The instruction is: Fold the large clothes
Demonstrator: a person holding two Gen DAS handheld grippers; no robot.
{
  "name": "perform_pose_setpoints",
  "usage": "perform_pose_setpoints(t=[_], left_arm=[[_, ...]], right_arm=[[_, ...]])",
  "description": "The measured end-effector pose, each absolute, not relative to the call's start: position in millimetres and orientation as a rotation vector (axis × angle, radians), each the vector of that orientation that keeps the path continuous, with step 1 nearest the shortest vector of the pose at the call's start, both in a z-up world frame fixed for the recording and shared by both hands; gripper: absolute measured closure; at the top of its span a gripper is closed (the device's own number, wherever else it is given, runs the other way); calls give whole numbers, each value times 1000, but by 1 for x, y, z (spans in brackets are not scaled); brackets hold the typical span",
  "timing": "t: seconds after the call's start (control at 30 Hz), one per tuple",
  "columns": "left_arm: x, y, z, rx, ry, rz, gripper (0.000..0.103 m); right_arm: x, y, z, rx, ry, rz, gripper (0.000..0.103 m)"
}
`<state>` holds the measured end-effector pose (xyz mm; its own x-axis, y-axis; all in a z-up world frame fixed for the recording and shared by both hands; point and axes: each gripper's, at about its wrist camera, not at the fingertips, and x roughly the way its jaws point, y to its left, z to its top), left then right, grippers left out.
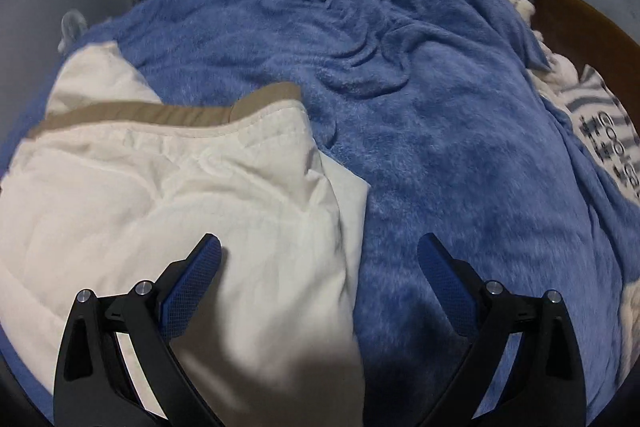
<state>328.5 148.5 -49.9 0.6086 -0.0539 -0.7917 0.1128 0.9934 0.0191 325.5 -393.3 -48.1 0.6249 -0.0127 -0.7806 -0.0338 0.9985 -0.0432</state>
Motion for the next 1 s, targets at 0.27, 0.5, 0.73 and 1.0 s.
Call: perform_pose_setpoints(t=[0.27, 0.5, 0.73, 1.0], left_arm=[[341, 154, -69, 75, 901, -128, 7], [348, 186, -86, -113, 946, -301, 12], [340, 205, -95, -290, 962, -442, 26], [374, 188, -104, -337, 944, -496, 27]], right_arm=[[346, -432, -84, 57, 939, 60, 7], [342, -459, -104, 297, 950, 192, 9], [329, -456, -107, 352, 935, 279, 22], [369, -447, -109, 387, 939, 352, 38]])
